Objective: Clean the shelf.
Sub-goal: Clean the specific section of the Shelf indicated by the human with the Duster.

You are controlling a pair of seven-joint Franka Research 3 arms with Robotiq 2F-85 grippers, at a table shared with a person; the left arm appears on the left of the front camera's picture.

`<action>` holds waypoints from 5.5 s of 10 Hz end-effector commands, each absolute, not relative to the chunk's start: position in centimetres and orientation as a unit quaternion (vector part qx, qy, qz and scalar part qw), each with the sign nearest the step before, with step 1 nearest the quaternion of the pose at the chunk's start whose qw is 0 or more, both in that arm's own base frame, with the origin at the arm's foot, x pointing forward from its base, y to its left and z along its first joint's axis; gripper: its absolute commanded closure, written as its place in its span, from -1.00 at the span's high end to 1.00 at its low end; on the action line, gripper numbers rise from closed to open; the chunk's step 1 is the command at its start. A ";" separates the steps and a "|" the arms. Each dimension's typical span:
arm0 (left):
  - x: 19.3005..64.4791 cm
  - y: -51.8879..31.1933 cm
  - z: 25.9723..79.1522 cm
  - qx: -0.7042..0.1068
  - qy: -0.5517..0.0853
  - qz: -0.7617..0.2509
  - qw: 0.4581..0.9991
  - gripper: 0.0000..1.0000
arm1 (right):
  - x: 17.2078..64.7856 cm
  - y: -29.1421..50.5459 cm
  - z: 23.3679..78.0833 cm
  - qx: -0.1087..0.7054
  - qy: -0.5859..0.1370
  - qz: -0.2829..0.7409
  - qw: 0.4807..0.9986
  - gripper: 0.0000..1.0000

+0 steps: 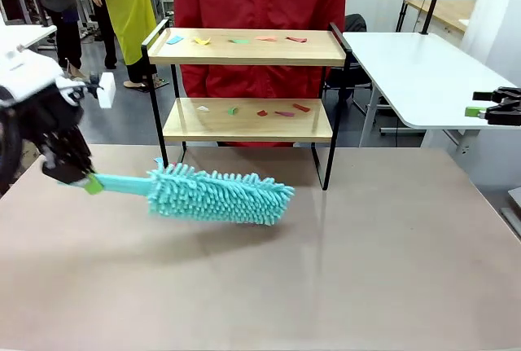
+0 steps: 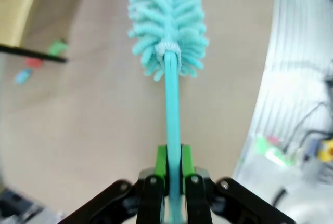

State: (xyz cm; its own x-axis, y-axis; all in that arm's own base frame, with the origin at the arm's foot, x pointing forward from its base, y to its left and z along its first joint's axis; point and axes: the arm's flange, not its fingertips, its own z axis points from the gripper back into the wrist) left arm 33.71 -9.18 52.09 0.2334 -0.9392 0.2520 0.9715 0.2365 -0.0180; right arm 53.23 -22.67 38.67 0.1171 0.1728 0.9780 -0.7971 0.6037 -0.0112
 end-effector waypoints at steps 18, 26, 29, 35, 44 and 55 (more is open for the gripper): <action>27.1 -9.5 67.5 0.187 0.127 -0.647 0.729 -0.74 | 53.2 -22.1 39.5 0.273 -0.562 0.343 0.701 1.00; 27.1 -9.5 67.5 0.187 0.127 -0.647 0.729 -0.74 | 53.2 -22.1 39.5 0.273 -0.562 0.343 0.701 1.00; 27.1 -9.5 67.5 0.187 0.127 -0.647 0.729 -0.74 | 53.2 -22.1 39.5 0.273 -0.562 0.343 0.701 1.00; 27.1 -9.5 67.5 0.187 0.127 -0.647 0.729 -0.74 | 53.2 -22.1 39.5 0.273 -0.562 0.343 0.701 1.00; 27.4 -9.4 67.4 0.194 0.131 -0.651 0.722 -0.74 | 53.2 -22.1 39.5 0.273 -0.562 0.343 0.701 1.00; 25.5 -15.5 56.9 -0.079 -0.252 -0.583 0.768 -0.74 | 53.2 -22.1 39.5 0.273 -0.562 0.343 0.701 1.00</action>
State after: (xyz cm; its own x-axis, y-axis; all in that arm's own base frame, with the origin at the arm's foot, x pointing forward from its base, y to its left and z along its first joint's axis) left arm 26.60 -13.81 57.47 0.1766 -0.8911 0.4180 0.9528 0.2613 0.1544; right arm 53.24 -22.65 38.67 0.1172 0.1725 0.9780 -0.7972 0.6037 -0.0109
